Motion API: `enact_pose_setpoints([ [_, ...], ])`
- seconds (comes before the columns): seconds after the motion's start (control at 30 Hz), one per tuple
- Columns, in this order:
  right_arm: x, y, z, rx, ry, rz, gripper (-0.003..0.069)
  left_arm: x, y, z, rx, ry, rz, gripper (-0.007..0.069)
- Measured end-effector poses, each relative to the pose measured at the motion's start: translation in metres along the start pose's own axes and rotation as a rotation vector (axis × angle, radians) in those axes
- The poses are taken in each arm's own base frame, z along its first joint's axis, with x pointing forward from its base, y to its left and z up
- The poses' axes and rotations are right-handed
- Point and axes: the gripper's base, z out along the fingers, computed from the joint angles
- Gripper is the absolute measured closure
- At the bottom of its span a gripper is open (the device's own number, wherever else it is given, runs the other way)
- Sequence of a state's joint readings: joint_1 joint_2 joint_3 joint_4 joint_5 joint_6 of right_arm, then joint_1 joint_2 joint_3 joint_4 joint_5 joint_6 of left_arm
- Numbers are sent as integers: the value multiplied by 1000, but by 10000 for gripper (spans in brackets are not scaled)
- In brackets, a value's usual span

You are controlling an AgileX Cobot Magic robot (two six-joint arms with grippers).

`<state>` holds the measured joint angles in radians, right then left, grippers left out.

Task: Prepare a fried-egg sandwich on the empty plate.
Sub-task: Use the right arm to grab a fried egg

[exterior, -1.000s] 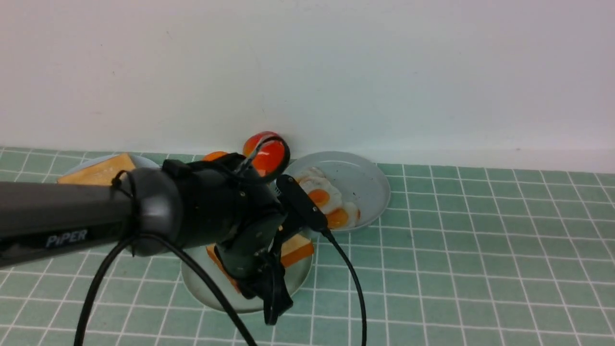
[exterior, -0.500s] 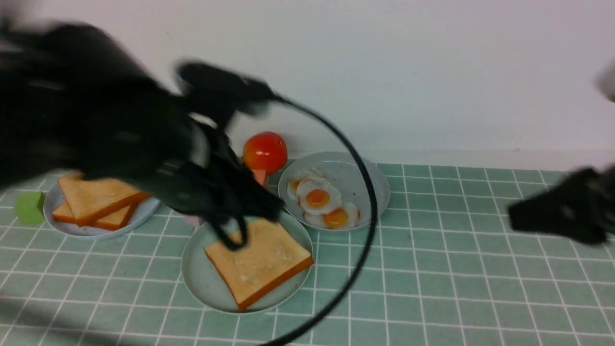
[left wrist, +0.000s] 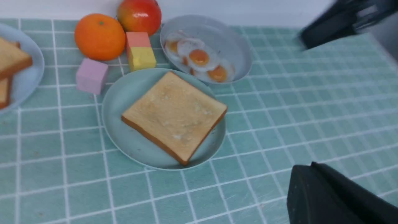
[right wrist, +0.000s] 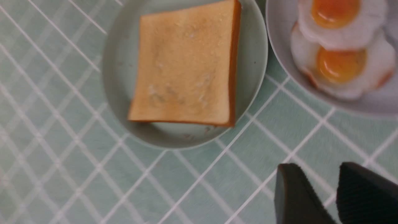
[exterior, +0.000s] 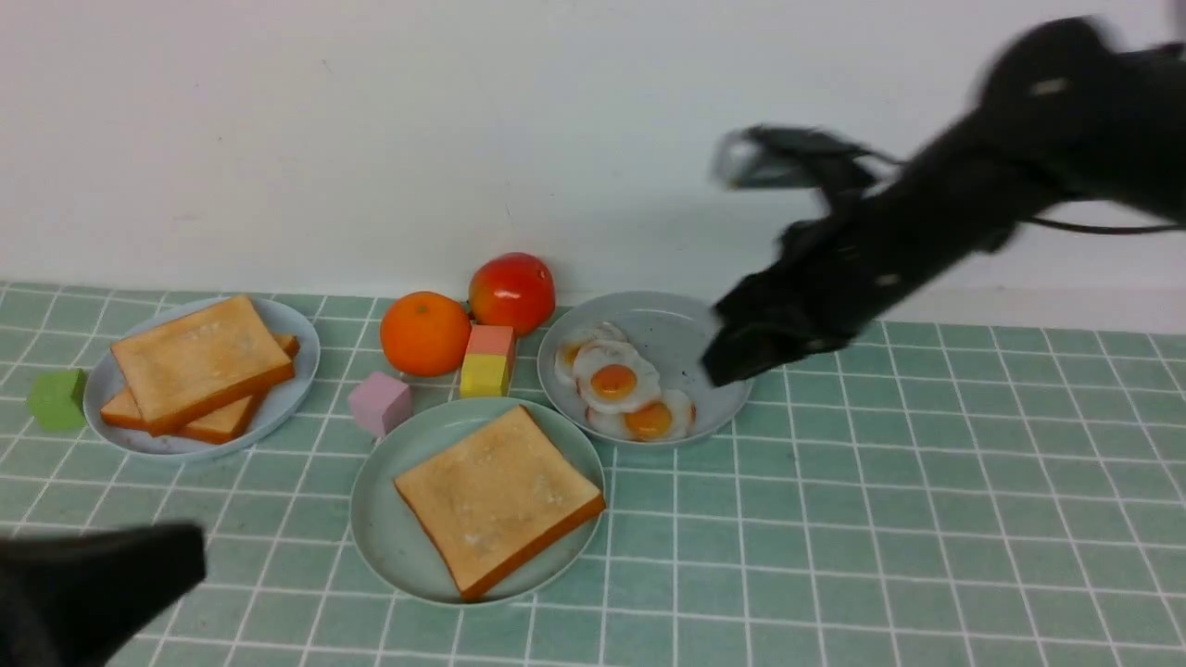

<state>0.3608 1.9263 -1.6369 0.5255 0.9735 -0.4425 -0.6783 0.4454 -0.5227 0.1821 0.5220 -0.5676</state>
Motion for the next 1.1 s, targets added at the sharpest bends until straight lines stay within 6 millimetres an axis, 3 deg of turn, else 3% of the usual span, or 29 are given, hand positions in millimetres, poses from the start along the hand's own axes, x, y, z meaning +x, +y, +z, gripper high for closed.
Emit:
enact_pose_setpoints([
  [0.17,-25,-11,41,74,44,-34,328,12,11,-19,-5,-92,-12,638],
  [0.3,-47,-34,73,110,8,144,250,12,14,-26,-17,-130,7,638],
  [0.5,-57,-57,105,124,-20,216,233,12,15,-26,-20,-127,7,638],
  [0.73,-55,-73,117,133,-34,258,230,13,15,-26,-22,-124,6,638],
  [1.1,-54,-79,133,105,-71,336,230,13,15,-26,-23,-122,4,638],
])
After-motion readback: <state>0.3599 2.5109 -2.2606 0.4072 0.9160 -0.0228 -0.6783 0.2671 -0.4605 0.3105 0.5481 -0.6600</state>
